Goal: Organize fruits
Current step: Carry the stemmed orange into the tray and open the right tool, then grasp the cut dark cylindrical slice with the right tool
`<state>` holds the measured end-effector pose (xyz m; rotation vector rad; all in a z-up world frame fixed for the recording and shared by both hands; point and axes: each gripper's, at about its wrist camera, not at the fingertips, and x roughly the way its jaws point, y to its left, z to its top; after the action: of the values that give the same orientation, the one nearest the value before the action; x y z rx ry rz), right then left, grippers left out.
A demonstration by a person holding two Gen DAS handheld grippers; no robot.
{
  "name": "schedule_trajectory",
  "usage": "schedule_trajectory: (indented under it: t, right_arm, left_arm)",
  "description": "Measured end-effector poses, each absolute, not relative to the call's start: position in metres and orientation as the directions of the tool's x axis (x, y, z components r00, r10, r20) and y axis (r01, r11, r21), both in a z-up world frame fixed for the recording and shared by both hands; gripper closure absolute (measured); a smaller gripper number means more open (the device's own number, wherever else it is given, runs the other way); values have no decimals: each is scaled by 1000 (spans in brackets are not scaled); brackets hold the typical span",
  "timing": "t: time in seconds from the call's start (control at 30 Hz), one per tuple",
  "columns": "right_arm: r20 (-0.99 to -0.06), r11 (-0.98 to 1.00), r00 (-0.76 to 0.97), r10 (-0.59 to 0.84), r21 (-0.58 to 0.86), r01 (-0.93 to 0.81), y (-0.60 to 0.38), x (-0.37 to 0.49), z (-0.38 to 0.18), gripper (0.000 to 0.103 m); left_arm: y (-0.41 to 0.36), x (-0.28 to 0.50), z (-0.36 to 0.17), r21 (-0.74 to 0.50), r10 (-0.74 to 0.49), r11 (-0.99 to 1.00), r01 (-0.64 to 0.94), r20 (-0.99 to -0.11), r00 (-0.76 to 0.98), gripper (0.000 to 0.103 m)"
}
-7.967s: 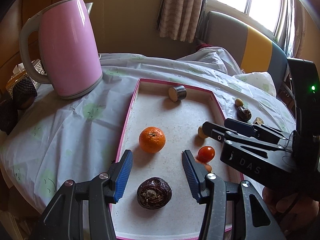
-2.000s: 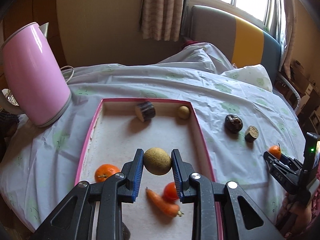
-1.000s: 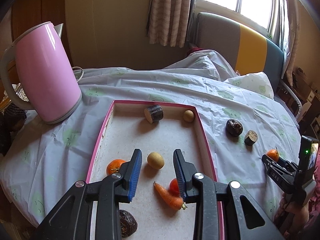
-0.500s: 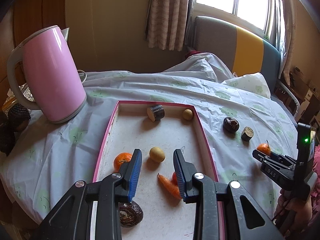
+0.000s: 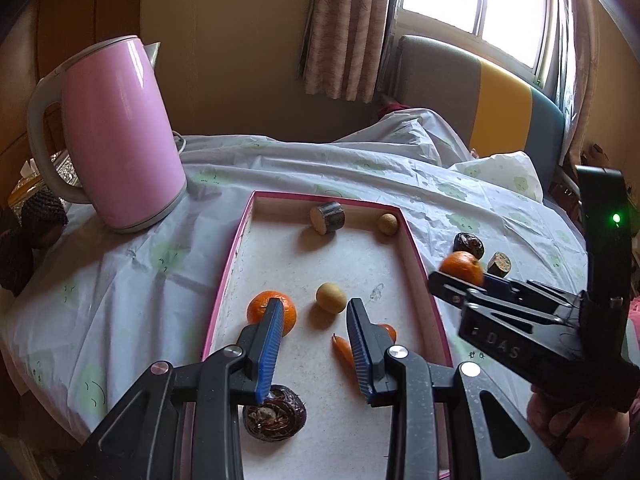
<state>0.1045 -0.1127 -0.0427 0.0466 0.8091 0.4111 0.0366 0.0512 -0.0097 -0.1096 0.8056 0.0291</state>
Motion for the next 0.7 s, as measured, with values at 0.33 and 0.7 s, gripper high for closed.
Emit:
schedule_trajectory:
  t: [0.33,0.7]
  right_arm:
    - [-692,902,594,410,213,-375,-88,110,-45,54]
    - [-683,959,673,284,204,-197,-150,98,-54,54]
  left_arm:
    - [61,35,-16,-100,-14,991,-86,-728,685,70]
    - [47,39,-25,-116,-56,992,-48,-750,659,69]
